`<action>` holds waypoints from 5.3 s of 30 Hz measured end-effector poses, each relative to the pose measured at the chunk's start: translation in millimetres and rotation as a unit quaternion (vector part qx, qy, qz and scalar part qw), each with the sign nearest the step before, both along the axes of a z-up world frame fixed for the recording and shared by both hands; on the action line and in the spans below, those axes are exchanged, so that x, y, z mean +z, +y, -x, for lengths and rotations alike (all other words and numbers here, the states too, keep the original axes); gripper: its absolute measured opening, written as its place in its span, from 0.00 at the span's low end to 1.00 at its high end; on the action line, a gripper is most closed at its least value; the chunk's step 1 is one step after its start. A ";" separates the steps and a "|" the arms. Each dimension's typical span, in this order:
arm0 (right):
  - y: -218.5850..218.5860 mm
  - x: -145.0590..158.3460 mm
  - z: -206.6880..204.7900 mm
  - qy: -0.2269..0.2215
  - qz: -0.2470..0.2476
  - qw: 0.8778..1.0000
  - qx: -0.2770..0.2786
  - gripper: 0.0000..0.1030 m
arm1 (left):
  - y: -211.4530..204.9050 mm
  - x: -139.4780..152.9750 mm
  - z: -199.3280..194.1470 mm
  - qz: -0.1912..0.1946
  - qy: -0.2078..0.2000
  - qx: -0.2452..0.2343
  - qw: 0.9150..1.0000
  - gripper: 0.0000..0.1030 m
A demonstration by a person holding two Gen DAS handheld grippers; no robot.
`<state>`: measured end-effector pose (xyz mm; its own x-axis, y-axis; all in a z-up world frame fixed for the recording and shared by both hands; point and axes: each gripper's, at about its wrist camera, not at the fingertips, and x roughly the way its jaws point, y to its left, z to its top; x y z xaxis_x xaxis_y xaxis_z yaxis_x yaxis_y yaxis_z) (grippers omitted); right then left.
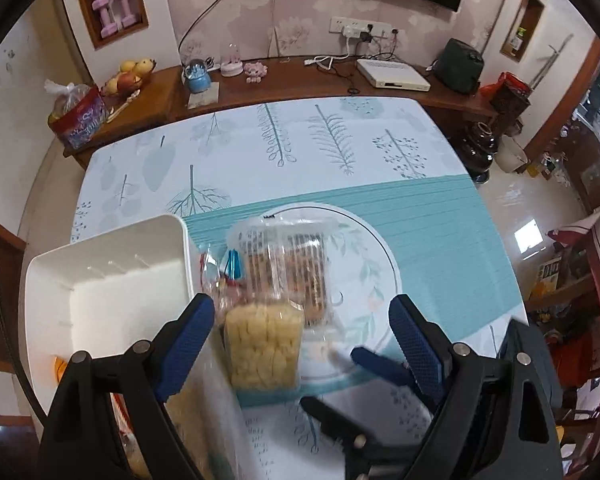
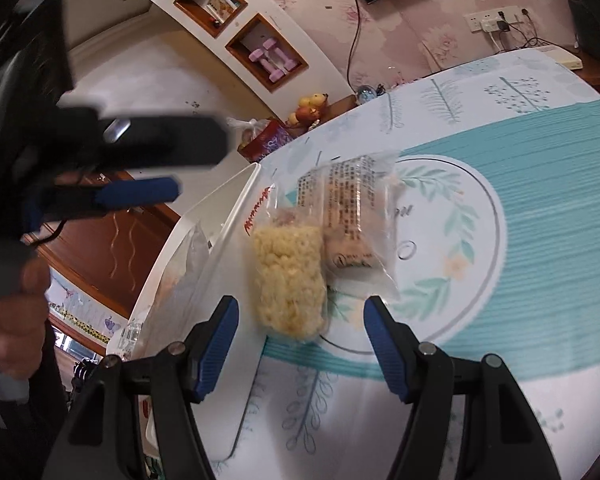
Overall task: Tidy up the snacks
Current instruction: 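Grasp the clear printed pack with the left tool while the right tool grasps the puffed-rice bar, then lift both clear packs and carry them toward the white bin with both tools, then open both tools over the white bin to drop the clear packs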
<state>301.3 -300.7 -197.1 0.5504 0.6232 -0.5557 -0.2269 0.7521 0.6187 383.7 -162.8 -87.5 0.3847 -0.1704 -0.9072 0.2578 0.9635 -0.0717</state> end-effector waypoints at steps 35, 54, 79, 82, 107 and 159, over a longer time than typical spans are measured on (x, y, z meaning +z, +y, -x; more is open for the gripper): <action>32.9 -32.7 -26.9 0.003 -0.030 0.999 0.036 0.42 | -37.8 -108.0 -81.7 -0.111 0.083 -0.005 0.990 0.84; 44.8 -21.9 -5.5 -0.009 -0.026 0.999 0.046 0.35 | -37.1 -99.8 -77.5 -0.113 0.072 0.003 0.991 0.68; 29.9 46.5 53.7 -0.043 0.038 0.997 0.048 0.34 | -22.6 14.9 -10.7 -0.058 -0.018 -0.008 0.998 0.67; 25.2 59.0 68.3 -0.055 0.048 0.996 0.045 0.34 | -14.6 33.4 1.5 -0.043 -0.034 -0.004 0.998 0.67; 93.7 138.2 129.9 -0.160 0.213 0.962 0.065 0.34 | 135.4 142.9 103.8 0.055 -0.162 0.083 0.982 0.67; 149.2 112.0 70.0 -0.103 0.305 0.947 0.003 0.51 | 265.9 32.1 107.6 0.070 -0.063 0.180 0.979 0.81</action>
